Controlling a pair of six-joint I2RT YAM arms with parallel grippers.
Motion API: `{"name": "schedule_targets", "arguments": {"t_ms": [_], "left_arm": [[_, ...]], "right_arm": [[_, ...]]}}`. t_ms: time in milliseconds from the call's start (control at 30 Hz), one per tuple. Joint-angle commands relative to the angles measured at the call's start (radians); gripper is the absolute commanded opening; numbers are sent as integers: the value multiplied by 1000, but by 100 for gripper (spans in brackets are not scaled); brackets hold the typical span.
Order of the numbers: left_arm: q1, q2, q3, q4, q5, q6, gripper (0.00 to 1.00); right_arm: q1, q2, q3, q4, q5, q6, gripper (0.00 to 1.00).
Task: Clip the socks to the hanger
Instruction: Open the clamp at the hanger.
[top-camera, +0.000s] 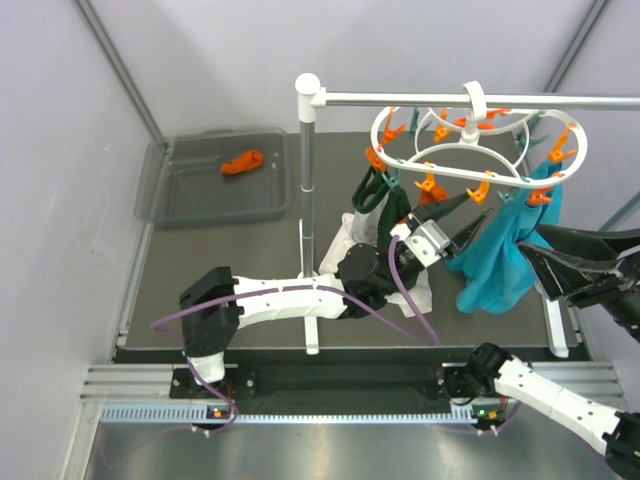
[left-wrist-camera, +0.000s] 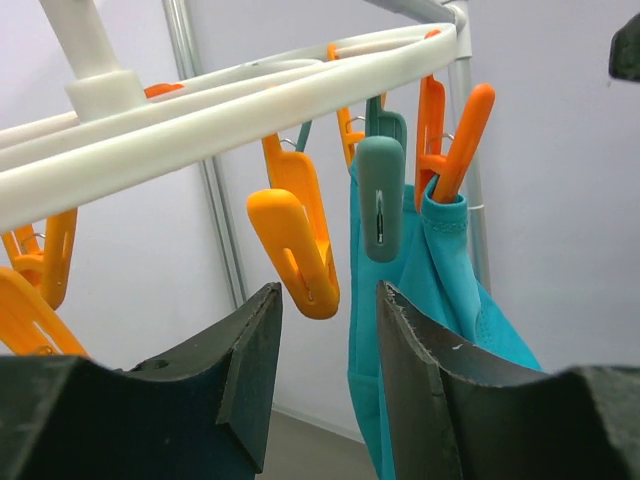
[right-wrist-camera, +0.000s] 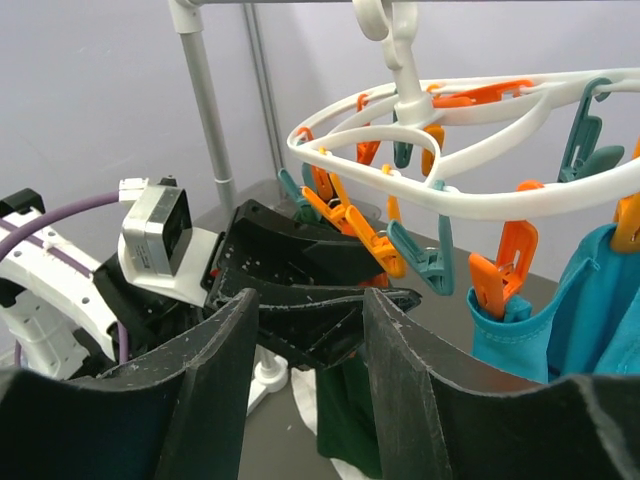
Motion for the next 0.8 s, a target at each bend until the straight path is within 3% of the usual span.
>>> {"name": "schedule_targets", "arguments": {"t_ms": [0,167,333,400,767], "left_arm": [[-5,19,45,91,-18,-8,48],[-4,28,53,108,-34,3,46],[-5,16,44,98,-25,-2,32],[-5,8,41,94,-30,-3,31],[-5,-45,18,59,-1,-22,17]], "right_arm": [[11,23,-19,35,8,-53,46],[11,27,-61,98,-8,-115,42],[10,23,-151,199,-54,-181,34],[11,15,-185,265,-72,-212,34],[11,46,-205,349,-16,-212,48]]}}
